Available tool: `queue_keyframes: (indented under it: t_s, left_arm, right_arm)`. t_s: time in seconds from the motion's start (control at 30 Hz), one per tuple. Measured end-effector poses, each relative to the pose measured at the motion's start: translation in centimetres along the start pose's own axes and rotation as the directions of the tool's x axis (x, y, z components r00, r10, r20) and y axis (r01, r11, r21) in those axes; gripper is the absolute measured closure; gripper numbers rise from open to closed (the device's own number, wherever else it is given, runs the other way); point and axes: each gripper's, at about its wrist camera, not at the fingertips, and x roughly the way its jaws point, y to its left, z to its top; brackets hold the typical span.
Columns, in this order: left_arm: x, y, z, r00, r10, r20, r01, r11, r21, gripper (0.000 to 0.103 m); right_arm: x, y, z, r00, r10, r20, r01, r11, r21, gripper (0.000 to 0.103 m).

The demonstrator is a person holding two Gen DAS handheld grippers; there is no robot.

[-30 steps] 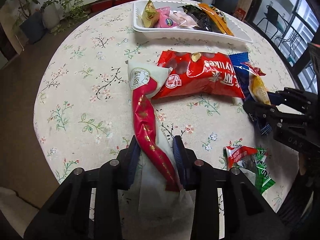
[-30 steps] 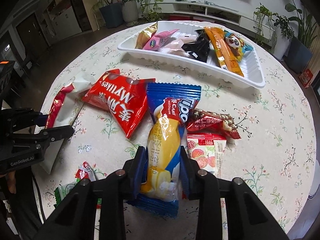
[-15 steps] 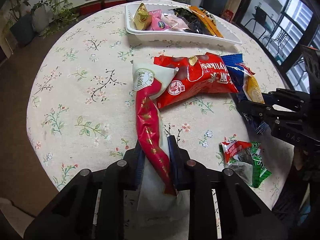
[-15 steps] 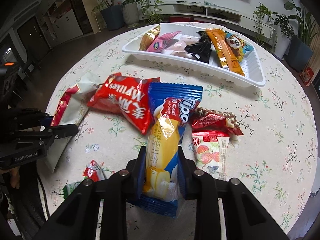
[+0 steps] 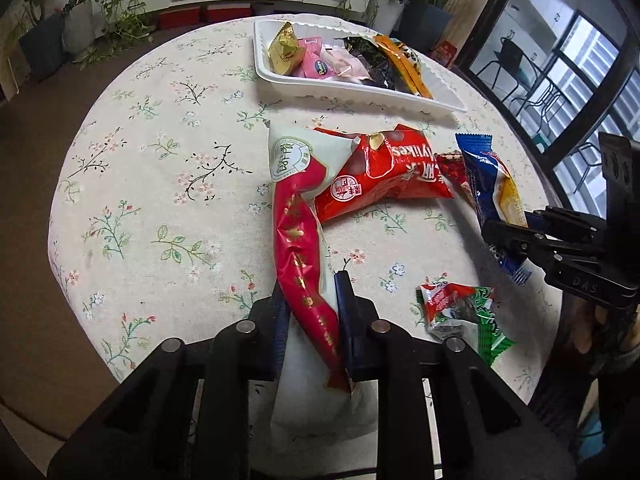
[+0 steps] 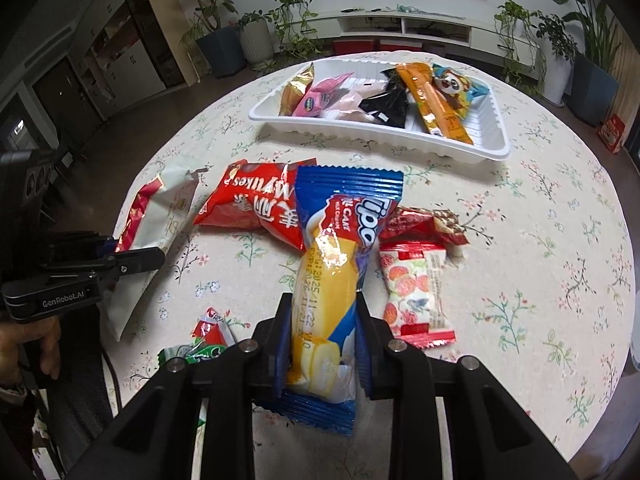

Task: Organize snacks
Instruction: 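Carry the white-red bag and blue Tipo bag over the white tray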

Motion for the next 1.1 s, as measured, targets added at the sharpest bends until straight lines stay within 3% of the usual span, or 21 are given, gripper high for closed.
queue_keyframes:
  t_s: [0.4,0.67,0.93,1.1]
  left_arm:
    - [-1.9,-0.3,1.1,0.989,-0.134,0.061,0.138,0.989,-0.059,0.084]
    - [-3.0,0.1,3.5,0.979,-0.174,0.103,0.181,0.982,-0.061,0.084]
    - [-5.2,0.2,8.9,0.968,-0.189,0.166,0.196,0.98,-0.027,0.084]
    - [-5.9,0.3,13.9,0.962,-0.193,0.191,0.195,0.981,0.005,0.084]
  right_arm:
    - [-2.9,-2.7,0.0,0.996,0.064,0.061,-0.071,0.991,0.113,0.074]
    - [-5.5,-5.9,1.4,0.991,0.045,0.126,-0.067,0.982,0.178,0.074]
    - [-8.2,-8.1,5.2,0.981,0.002,0.193,-0.036,0.984,0.175,0.074]
    - [-9.4,-8.6,8.7,0.972,-0.023,0.234,-0.012,0.989,0.148,0.074]
